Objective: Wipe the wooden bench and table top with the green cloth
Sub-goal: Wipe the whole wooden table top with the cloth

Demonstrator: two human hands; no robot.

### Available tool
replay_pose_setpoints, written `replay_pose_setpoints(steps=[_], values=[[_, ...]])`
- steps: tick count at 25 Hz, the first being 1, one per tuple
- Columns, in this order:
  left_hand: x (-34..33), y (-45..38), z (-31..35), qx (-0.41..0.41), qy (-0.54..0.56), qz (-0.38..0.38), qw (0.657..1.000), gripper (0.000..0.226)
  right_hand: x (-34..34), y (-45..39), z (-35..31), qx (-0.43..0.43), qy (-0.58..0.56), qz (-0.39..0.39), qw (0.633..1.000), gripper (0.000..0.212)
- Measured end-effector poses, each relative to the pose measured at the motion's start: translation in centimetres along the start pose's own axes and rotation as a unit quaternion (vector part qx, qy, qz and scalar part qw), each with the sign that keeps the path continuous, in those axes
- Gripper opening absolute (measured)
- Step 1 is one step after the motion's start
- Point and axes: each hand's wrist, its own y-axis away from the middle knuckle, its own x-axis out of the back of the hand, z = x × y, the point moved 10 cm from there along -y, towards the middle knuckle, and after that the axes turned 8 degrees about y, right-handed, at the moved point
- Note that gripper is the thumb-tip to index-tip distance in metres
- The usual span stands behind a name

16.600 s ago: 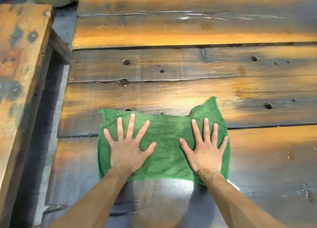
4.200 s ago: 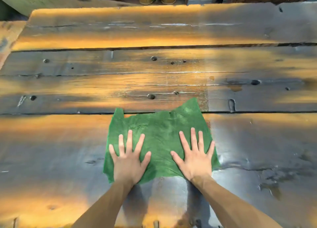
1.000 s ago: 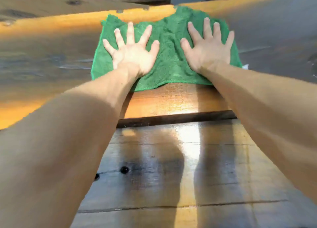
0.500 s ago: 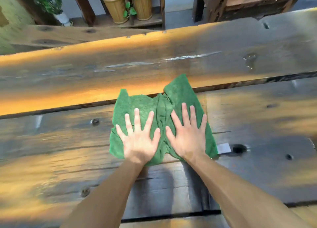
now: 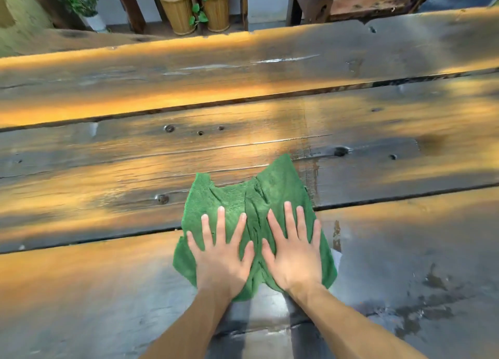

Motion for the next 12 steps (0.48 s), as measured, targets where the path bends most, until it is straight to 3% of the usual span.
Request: replay_pose_setpoints(steps=[12], values=[[-3.5, 25.0, -2.2, 0.005, 0.024, -0.064, 0.998, 0.063, -2.9, 24.8, -2.8, -0.013, 0.003, -0.032, 0.999, 0.067]])
